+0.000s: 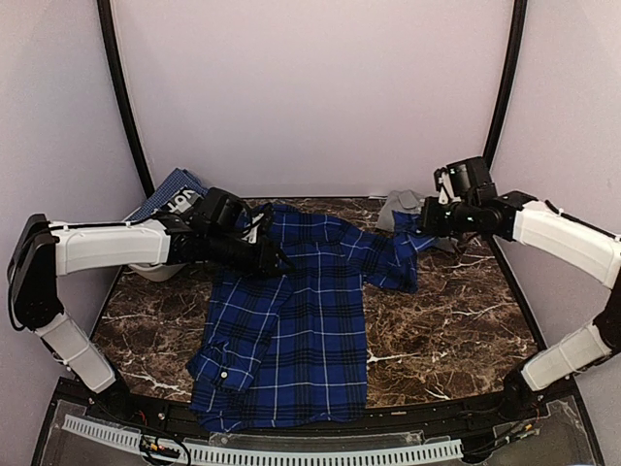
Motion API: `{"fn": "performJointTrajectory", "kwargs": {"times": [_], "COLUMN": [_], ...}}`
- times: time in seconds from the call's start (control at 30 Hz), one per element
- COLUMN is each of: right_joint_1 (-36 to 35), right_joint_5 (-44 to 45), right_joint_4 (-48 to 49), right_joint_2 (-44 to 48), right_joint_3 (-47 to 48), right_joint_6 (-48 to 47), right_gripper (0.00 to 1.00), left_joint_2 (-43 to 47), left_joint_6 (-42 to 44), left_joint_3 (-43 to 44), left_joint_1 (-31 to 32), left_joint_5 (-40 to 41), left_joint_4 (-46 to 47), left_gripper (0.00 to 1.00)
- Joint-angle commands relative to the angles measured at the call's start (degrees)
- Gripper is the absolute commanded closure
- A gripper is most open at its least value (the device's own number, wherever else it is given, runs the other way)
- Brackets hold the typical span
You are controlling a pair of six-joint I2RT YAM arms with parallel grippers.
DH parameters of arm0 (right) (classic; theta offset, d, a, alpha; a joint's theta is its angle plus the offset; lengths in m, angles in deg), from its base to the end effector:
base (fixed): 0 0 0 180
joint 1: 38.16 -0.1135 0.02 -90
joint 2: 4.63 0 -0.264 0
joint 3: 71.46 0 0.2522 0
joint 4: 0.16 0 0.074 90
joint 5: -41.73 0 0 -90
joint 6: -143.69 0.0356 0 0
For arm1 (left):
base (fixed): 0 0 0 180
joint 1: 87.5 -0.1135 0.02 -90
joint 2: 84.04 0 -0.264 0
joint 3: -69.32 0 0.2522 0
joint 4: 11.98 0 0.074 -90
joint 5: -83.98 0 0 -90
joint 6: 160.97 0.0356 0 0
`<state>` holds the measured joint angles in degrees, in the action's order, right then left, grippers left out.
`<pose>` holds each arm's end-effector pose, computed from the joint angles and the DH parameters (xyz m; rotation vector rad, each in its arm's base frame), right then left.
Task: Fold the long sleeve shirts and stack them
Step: Fold the sleeve of the 1/3-folded shirt.
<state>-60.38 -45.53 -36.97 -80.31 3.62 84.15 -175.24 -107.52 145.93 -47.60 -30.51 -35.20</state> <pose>0.2727 0.1096 0.3001 0.1891 2.2529 0.4472 0.2618 -0.2382 0.2487 0.3289 2.4189 -1.1496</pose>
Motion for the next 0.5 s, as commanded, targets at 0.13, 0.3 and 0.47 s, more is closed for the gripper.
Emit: {"fn": "performJointTrajectory", "kwargs": {"times": [0.13, 0.3, 0.47], "right_joint_1": [-19.2, -25.5, -28.0], "right_joint_5": [-1.6, -5.8, -9.1], "right_joint_4": [4.4, 6.2, 7.6], "right_joint_2": [-21.7, -34.1, -41.7], "right_joint_3": [15.2, 24.7, 28.8], "right_joint_6": [2.0, 1.7, 2.2], "right_gripper": [1.0, 1.0, 1.0], "left_joint_2": [2.8, 3.8, 3.4], "left_joint_6": [-6.8, -8.7, -10.7], "left_joint_3": [-4.5, -8.3, -12.7], "left_joint_1": [-3.0, -5.2, -6.1], "left_joint_5": [-3.3, -0.7, 0.0], "left_joint_4": [8.2, 9.2, 12.9], "left_gripper": [0.57, 0.56, 0.54]}}
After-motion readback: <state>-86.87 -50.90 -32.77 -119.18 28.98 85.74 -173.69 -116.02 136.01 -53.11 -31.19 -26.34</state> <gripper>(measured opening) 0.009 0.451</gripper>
